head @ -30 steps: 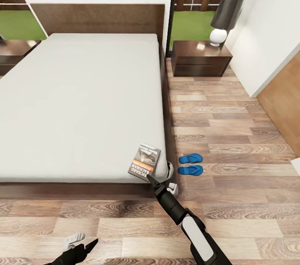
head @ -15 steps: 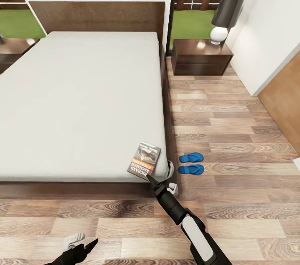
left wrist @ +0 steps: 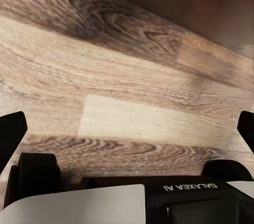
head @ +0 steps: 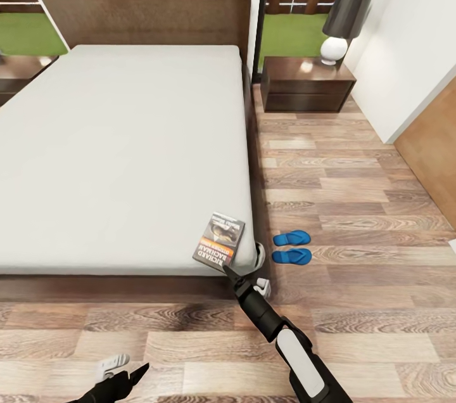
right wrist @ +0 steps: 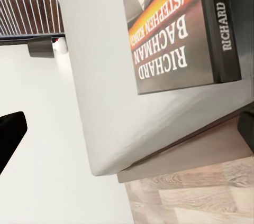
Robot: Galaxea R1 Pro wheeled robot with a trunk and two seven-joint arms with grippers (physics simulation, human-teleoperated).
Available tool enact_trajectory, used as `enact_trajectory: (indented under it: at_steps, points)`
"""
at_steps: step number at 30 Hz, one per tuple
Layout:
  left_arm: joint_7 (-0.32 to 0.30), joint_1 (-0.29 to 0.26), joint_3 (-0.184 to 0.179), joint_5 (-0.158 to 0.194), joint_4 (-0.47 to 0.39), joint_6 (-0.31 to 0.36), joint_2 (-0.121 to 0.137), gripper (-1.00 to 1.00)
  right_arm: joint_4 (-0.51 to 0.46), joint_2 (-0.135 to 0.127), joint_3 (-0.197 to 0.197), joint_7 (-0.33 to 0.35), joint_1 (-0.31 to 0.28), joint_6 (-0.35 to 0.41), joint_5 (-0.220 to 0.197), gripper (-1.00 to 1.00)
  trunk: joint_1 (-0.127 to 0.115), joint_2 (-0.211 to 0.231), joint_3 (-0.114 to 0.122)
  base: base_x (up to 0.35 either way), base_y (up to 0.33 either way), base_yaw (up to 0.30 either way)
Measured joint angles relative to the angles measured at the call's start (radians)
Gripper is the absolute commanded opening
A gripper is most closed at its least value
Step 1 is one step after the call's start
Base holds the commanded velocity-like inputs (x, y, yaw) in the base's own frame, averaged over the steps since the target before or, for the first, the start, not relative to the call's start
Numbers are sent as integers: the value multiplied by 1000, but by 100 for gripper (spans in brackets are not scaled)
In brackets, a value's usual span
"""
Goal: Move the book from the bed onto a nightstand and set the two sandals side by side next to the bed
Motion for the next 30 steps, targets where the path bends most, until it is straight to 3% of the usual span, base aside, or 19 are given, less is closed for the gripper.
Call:
enact_trajectory:
  at_steps: [30]
  points:
    - [0, 0, 0, 0, 0, 0, 0, 100, 0, 0, 0, 0, 0, 0, 0, 100, 107, -196, -88, 0, 0, 0]
